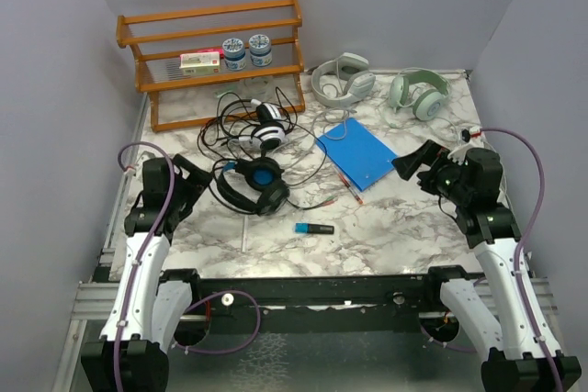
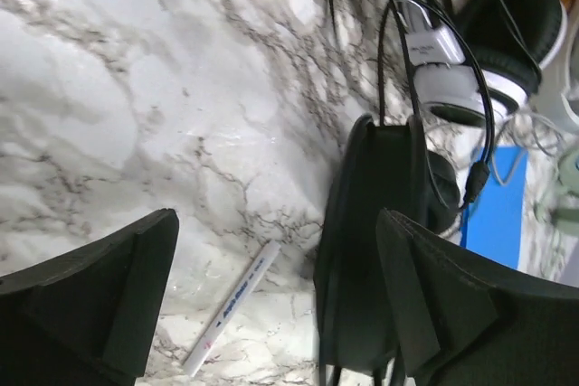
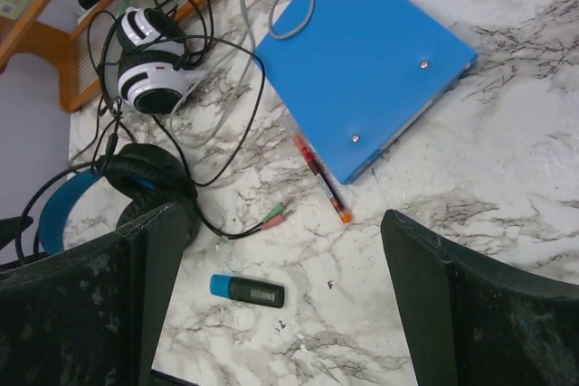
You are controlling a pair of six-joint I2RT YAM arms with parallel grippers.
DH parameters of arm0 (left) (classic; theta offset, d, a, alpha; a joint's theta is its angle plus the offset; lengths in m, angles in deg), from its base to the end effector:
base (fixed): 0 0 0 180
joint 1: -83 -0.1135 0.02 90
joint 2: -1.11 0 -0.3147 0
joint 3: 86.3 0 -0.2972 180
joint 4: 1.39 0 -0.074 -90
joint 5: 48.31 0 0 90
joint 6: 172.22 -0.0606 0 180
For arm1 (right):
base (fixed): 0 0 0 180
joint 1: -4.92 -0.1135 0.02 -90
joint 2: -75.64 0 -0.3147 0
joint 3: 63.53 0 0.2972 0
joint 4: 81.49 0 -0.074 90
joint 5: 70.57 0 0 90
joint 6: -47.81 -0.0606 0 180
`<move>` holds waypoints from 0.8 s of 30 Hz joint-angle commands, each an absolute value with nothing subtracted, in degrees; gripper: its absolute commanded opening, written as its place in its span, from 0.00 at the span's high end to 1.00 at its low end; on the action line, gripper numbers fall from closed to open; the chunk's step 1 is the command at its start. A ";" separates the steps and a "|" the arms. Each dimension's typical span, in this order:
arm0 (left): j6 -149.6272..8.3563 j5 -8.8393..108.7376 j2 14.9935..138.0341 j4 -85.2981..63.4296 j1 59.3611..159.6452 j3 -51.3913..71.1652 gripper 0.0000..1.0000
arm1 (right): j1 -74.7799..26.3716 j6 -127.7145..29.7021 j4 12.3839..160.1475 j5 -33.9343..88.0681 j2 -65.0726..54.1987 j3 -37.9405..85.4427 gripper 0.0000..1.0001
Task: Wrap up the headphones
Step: Pick up the headphones from the center of the board.
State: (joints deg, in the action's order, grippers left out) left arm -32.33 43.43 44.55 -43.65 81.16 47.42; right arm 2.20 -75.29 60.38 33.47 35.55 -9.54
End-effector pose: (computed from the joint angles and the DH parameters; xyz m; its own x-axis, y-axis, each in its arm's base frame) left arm 0.1923 0.0043 0.2592 -0.4023 -0.7778 -0.4829 -0.4910 0.6285 -0.6032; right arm 0.1879 0.0236 0.3331 -0.4892 0.5071 -0.7095 0.0002 0.8136 0.5814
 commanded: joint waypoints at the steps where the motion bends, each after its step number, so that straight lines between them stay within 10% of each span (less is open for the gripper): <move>1: -28.62 32.85 44.97 -53.82 81.22 42.86 0.01 | 2.02 -75.84 62.52 36.09 35.83 -9.99 0.00; 24: -33.27 35.11 50.81 -63.82 81.24 40.31 0.01 | 2.02 -74.34 60.30 32.21 34.33 -8.46 0.00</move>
